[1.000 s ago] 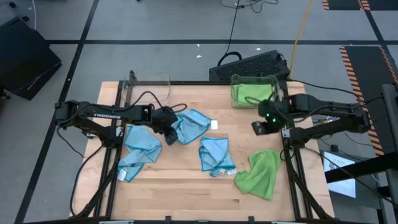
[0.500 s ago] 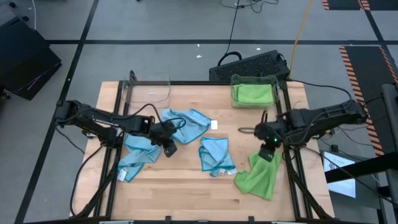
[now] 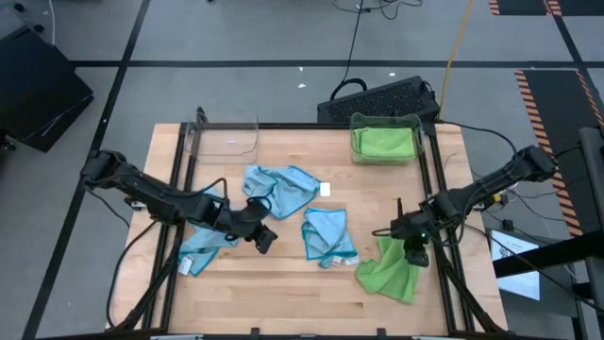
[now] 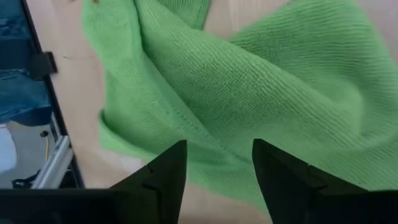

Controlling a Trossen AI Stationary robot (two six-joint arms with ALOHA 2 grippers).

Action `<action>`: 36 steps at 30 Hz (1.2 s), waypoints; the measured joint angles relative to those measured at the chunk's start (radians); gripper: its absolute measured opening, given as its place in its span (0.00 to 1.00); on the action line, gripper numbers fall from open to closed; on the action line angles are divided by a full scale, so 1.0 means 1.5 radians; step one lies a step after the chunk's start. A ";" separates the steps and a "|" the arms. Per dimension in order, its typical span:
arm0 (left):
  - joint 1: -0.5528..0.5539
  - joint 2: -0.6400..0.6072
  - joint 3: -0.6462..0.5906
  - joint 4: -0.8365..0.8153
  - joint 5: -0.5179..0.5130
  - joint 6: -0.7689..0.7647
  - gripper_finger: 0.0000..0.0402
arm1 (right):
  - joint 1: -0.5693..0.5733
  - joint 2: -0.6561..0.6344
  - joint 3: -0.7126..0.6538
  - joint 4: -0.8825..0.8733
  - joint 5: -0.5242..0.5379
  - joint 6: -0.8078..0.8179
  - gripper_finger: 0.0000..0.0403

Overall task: Sort microfiber towel by color & place in baskets
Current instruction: Fold the green towel

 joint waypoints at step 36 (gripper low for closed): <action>0.110 0.378 0.617 -0.049 -0.011 0.482 0.27 | 0.055 -0.016 0.228 -0.075 0.209 0.012 0.00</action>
